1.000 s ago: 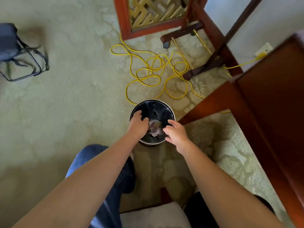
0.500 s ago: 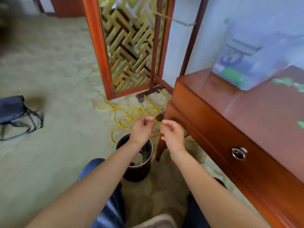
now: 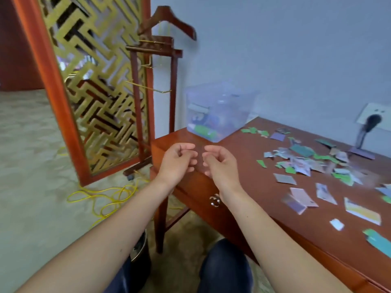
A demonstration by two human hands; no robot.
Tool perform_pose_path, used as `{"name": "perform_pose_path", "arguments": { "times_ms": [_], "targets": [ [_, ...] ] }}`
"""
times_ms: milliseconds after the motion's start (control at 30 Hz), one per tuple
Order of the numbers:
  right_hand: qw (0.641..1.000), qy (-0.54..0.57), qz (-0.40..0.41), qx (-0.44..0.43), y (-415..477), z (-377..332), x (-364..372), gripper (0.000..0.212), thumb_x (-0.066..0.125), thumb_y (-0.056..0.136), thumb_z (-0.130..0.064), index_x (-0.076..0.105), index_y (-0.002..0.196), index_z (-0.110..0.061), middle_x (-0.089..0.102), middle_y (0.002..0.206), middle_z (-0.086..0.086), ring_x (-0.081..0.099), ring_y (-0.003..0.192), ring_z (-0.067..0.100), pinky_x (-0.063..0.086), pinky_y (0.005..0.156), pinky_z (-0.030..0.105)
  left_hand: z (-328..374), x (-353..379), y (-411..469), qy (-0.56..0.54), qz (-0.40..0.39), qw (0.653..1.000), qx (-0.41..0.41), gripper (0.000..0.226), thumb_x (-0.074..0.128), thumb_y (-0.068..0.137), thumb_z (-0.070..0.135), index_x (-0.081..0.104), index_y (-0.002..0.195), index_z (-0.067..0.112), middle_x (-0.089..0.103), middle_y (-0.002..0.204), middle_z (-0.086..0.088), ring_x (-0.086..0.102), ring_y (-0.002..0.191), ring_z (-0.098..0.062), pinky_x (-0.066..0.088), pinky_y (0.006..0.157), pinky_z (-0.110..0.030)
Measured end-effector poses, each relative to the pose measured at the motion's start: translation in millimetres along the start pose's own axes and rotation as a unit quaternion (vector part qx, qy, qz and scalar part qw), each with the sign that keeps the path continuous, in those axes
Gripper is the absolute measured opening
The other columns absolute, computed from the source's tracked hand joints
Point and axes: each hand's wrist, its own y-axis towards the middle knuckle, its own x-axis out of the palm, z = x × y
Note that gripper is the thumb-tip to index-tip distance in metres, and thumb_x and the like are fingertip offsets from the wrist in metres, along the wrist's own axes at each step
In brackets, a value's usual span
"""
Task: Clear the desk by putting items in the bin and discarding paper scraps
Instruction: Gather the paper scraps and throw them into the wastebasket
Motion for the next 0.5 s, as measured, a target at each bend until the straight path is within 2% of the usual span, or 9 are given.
{"name": "perform_pose_path", "arguments": {
  "times_ms": [100, 200, 300, 400, 500],
  "targets": [
    [0.999, -0.017, 0.034, -0.017, 14.5, -8.3, -39.1, 0.019, 0.056, 0.090, -0.003, 0.064, 0.100, -0.016, 0.057, 0.071, -0.003, 0.051, 0.059, 0.010, 0.044, 0.055, 0.023, 10.3, 38.1, 9.1, 0.003, -0.032, 0.999, 0.010, 0.016, 0.052, 0.094, 0.006, 0.059, 0.105, 0.015, 0.067, 0.091, -0.001, 0.062, 0.069, -0.007, 0.053, 0.058, -0.017],
    [0.998, -0.046, 0.050, -0.014, 29.8, -8.3, -77.7, 0.018, 0.056, 0.090, -0.004, 0.064, 0.099, -0.018, 0.056, 0.073, -0.002, 0.051, 0.062, 0.012, 0.043, 0.057, 0.028, 16.3, 76.0, 17.5, 0.008, -0.068, 0.998, 0.007, 0.015, 0.055, 0.093, 0.007, 0.059, 0.107, 0.014, 0.068, 0.099, -0.006, 0.063, 0.072, -0.009, 0.053, 0.061, -0.018],
    [0.995, -0.073, 0.069, 0.003, 42.8, -5.5, -114.1, 0.018, 0.056, 0.090, -0.007, 0.064, 0.097, -0.021, 0.058, 0.081, 0.001, 0.052, 0.067, 0.012, 0.042, 0.060, 0.026, 17.0, 111.7, 25.8, 0.016, -0.106, 0.994, -0.002, 0.016, 0.056, 0.093, 0.008, 0.058, 0.107, 0.015, 0.065, 0.101, -0.007, 0.062, 0.073, -0.009, 0.052, 0.065, -0.021],
    [0.993, -0.085, 0.084, 0.020, 50.5, -3.8, -149.3, 0.017, 0.055, 0.091, -0.008, 0.063, 0.098, -0.021, 0.057, 0.081, 0.002, 0.049, 0.062, 0.010, 0.038, 0.055, 0.018, 13.2, 145.6, 32.2, 0.044, -0.147, 0.988, -0.007, 0.018, 0.055, 0.093, 0.008, 0.057, 0.110, 0.014, 0.063, 0.094, -0.002, 0.061, 0.075, -0.009, 0.051, 0.069, -0.022],
    [0.988, -0.101, 0.109, 0.033, 56.7, -1.3, -182.3, 0.018, 0.055, 0.091, -0.007, 0.064, 0.102, -0.018, 0.061, 0.087, 0.003, 0.054, 0.072, 0.012, 0.040, 0.062, 0.019, 6.7, 177.1, 37.7, 0.079, -0.188, 0.979, -0.002, 0.021, 0.056, 0.093, 0.010, 0.059, 0.113, 0.013, 0.064, 0.096, -0.004, 0.063, 0.081, -0.011, 0.053, 0.074, -0.027]
  ]
}}
